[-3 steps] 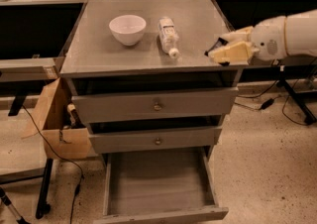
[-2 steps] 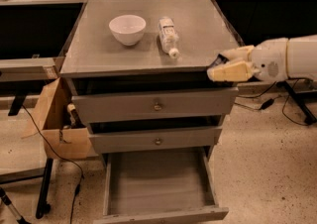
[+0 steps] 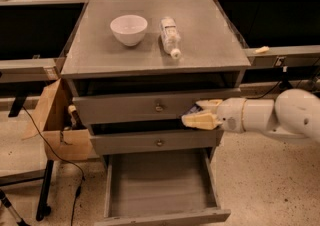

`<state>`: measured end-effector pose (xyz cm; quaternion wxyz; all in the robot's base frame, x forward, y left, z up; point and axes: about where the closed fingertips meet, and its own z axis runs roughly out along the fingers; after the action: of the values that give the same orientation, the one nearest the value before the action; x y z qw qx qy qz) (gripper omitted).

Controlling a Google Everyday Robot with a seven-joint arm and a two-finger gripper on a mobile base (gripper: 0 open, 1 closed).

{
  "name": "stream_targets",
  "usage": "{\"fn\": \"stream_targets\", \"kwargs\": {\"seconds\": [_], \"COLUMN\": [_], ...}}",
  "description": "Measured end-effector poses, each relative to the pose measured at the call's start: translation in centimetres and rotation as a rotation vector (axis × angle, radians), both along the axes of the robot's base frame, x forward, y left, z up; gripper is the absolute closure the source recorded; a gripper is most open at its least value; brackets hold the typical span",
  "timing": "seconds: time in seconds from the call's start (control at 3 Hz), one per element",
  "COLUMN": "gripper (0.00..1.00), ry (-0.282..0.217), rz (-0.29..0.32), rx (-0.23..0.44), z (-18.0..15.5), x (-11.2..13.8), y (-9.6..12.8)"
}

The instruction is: Place rxbar blueberry into bottom drawer

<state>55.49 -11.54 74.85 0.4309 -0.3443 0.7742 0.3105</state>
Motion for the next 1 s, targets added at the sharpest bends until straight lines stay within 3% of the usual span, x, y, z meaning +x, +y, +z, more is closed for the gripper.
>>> {"fn": "stream_targets", "kwargs": {"seconds": [0.33,0.67,1.0], "gripper": [1.0,1.0,1.0], "ry": [0.08,0.08,0.088], "rz": [-0.066,-0.064,-0.04], "rx": [-0.007,-0.007,0.012], "z": [-7.5,-7.4,-9.5], "x": [1.1,1.1,0.9], "y": [1.7,1.7,1.6]}}
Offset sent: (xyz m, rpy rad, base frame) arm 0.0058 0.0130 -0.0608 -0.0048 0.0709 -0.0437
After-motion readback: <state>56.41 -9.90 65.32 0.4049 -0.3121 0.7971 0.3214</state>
